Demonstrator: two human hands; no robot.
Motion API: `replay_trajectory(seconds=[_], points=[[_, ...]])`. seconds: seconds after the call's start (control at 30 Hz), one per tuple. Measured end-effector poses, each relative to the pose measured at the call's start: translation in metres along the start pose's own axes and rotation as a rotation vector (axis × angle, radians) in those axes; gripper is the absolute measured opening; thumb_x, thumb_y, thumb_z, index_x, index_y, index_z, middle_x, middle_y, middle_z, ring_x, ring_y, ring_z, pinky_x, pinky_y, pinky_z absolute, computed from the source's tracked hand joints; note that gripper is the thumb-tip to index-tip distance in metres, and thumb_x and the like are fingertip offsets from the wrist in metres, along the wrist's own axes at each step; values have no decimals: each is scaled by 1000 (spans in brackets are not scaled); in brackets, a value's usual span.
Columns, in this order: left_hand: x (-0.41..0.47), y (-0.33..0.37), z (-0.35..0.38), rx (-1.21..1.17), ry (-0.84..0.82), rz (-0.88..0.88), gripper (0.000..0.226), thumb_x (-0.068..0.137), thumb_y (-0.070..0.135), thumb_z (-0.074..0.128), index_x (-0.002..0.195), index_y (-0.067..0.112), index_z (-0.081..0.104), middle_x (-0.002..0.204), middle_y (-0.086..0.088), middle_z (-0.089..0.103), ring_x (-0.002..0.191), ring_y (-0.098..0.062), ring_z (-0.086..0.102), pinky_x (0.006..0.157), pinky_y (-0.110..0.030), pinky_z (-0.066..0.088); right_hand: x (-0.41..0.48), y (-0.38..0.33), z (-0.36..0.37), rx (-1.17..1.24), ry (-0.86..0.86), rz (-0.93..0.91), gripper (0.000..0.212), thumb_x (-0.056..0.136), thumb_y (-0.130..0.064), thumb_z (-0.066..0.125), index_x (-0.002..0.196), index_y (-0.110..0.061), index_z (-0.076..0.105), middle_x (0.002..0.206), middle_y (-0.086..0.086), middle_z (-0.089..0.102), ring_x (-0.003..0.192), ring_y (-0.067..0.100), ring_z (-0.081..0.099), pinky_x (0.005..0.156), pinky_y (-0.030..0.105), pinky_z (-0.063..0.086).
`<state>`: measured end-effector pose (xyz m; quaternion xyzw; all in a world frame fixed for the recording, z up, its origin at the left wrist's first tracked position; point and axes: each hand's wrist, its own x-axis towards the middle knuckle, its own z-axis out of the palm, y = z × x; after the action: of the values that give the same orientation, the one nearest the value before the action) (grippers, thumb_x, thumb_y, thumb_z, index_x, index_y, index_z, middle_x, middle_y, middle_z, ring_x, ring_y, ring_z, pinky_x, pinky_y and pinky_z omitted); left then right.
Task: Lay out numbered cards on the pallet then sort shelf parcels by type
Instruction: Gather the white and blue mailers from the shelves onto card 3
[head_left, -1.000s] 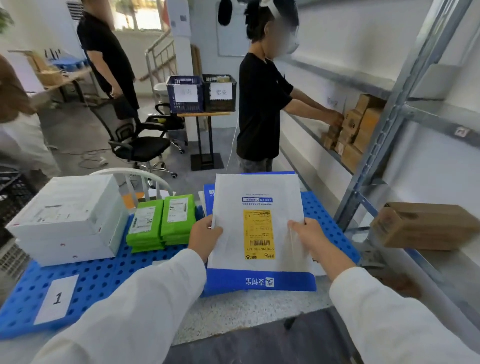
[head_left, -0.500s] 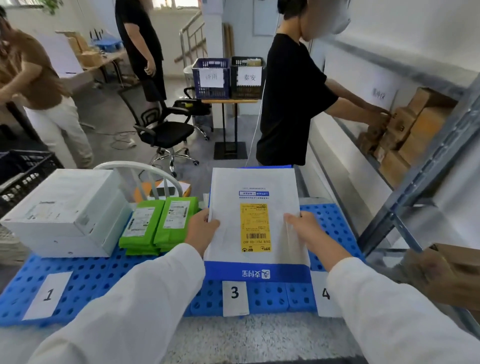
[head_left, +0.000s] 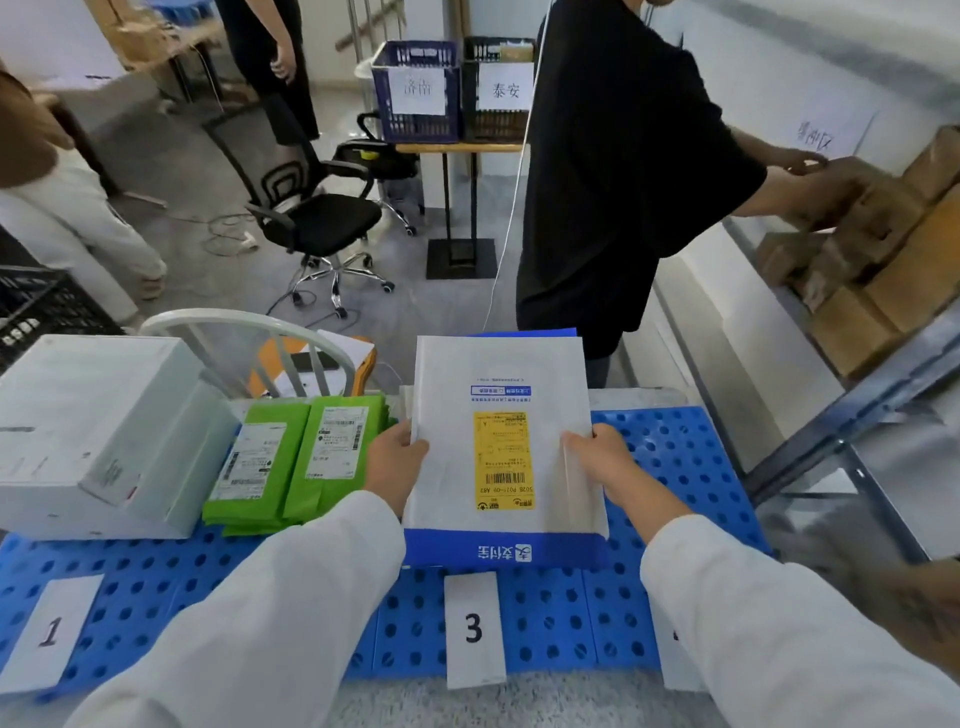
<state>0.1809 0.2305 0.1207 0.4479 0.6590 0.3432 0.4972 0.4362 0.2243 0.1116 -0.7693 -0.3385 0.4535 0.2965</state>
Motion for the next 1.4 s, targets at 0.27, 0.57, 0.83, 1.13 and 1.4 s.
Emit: replay_trajectory(seconds=[0.27,0.57,0.83,1.13,1.4], points=[[42,-7,-6,-2,12,-101,28,93,4,50,114,14,65,100,-2,68,95,-23,63,86,-37,52,42,-12,31,-106,-37,72,31,92,-23,52,118,-6,54,111,7,61,100,24,60,79,33,49],[65,-14,-10,91,-17,-160,28,91,1,53,114,10,65,99,-5,65,92,-24,60,78,-30,46,60,-7,45,-241,-87,88,32,89,-19,54,118,-7,49,113,8,57,101,24,57,88,37,50],[71,14,-20,477,-67,-34,14,92,14,54,80,10,58,79,-6,59,84,-28,55,66,-26,37,48,-30,23,-467,-81,-65,17,93,-18,53,107,-9,52,105,10,55,89,22,56,70,31,45],[63,115,6,828,-284,467,45,97,28,51,138,11,46,139,-9,47,126,-25,46,102,-33,38,13,-100,-31,-745,-113,-284,69,90,-42,61,145,-10,35,144,10,38,128,26,44,105,37,40],[32,129,63,943,-456,752,52,93,31,56,140,11,42,139,-5,45,128,-21,43,104,-33,38,-32,-61,-61,-885,-56,-204,64,94,-42,56,145,-11,34,149,8,36,133,26,41,103,33,39]])
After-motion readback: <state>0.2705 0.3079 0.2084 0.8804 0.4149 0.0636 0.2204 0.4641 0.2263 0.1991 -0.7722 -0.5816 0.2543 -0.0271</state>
